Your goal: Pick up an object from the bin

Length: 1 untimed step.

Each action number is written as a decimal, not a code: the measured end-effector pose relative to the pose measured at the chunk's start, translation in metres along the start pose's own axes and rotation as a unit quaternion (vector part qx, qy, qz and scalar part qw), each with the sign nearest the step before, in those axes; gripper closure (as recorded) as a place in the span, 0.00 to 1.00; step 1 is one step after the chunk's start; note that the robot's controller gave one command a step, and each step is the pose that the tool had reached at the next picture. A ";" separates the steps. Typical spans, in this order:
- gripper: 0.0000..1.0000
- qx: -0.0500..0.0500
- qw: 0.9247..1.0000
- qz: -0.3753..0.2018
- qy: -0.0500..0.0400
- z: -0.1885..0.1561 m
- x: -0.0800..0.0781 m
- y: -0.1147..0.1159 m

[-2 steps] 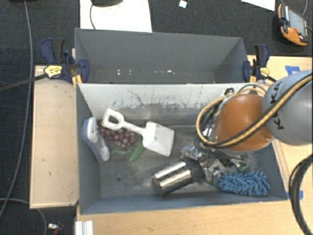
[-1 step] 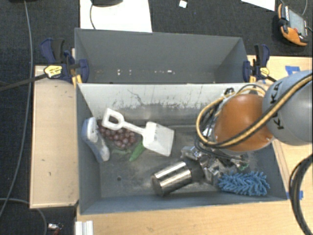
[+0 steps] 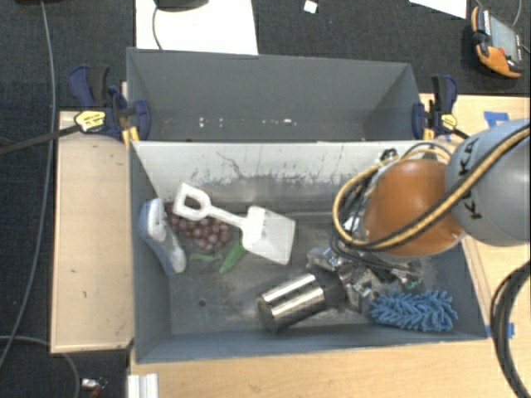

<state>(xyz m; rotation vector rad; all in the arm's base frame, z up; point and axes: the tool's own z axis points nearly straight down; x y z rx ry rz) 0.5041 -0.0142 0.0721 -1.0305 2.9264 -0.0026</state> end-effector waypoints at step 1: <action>1.00 0.000 1.000 -0.001 0.000 0.000 0.000 0.000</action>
Offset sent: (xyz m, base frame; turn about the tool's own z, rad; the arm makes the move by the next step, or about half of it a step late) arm 0.0000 0.0000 0.0000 0.0000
